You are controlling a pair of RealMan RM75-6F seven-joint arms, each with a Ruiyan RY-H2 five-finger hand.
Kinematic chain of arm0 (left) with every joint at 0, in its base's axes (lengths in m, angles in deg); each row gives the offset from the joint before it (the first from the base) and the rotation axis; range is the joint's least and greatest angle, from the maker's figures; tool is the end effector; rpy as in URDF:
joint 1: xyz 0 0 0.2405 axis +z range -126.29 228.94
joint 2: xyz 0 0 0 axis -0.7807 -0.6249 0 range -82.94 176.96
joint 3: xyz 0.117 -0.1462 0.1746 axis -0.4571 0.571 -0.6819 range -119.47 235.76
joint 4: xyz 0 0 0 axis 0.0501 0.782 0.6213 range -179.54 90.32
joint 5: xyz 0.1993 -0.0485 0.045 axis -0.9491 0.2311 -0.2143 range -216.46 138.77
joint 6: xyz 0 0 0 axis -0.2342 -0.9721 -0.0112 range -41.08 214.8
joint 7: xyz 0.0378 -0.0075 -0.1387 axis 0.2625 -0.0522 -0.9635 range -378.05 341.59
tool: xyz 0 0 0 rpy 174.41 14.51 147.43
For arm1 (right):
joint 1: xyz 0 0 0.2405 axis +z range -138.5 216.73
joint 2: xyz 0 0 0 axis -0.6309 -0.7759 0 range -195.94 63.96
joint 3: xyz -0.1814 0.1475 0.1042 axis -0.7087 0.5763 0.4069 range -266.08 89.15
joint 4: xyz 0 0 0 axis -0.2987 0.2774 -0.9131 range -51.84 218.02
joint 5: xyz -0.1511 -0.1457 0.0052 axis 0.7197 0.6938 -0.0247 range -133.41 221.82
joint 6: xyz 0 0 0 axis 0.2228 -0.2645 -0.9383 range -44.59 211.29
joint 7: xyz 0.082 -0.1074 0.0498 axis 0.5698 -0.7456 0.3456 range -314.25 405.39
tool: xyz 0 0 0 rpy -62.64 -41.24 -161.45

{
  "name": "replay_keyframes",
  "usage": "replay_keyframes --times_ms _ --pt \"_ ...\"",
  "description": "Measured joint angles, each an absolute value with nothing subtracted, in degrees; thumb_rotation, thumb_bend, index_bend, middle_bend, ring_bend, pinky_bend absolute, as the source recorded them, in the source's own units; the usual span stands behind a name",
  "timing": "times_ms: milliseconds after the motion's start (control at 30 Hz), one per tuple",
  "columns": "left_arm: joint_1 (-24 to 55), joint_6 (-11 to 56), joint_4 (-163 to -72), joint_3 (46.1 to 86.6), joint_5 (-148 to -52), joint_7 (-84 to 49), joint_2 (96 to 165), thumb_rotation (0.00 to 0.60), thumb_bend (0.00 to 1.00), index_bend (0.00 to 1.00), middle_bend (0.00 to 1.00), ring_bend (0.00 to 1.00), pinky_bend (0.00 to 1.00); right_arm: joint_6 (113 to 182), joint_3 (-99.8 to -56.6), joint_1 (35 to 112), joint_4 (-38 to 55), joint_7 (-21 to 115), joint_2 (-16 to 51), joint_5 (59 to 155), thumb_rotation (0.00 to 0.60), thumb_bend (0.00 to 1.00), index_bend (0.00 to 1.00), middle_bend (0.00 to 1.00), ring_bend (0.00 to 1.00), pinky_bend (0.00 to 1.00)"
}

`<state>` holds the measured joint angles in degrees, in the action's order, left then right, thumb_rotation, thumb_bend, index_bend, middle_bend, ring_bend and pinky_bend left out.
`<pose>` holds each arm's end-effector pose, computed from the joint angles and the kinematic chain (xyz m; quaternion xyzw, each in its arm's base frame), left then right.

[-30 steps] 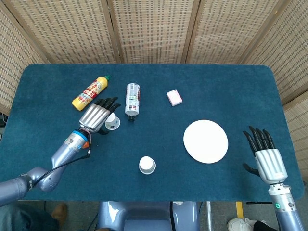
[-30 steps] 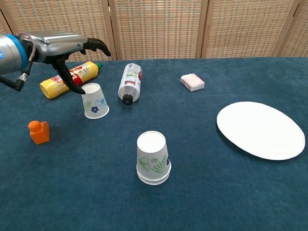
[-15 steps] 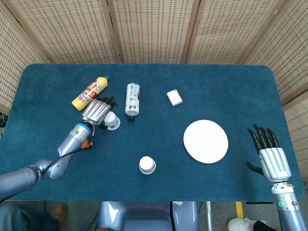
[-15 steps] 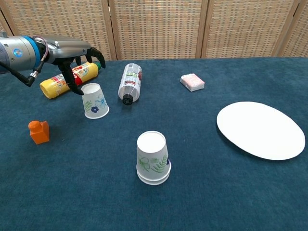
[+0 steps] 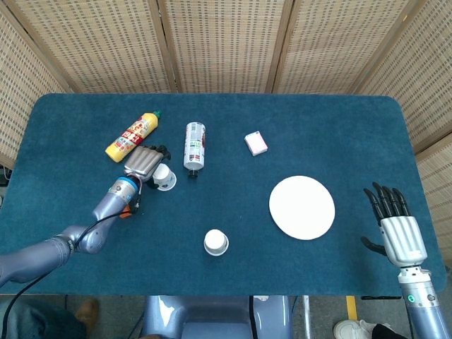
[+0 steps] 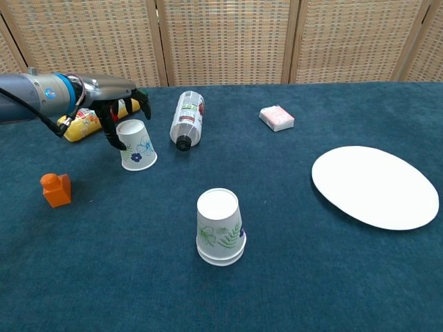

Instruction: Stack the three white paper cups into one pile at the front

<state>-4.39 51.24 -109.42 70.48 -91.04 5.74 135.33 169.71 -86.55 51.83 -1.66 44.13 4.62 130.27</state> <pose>-0.1511 0.4404 0.0000 -0.7841 -0.3334 -0.2523 0.4586 -0.2985 -0.2217 0.1351 0.6241 -0.3308 0.4180 0.5713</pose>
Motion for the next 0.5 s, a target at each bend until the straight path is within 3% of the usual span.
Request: replay_keyframes --times_ms 300,500 --pt "-5.28 49.50 -107.54 69.69 -91.96 4.87 137.15 0.600 0.06 0.56 0.43 0.46 0.51 168.99 -85.64 51.45 -1.09 45.15 4.46 130.08 0.600 0.00 0.04 0.00 0.00 0.00" --pt "-5.24 48.45 -108.59 69.24 -91.45 5.68 136.29 0.600 0.09 0.59 0.46 0.48 0.54 169.03 -85.23 51.15 -1.08 45.50 4.28 130.37 0.600 0.00 0.04 0.00 0.00 0.00"
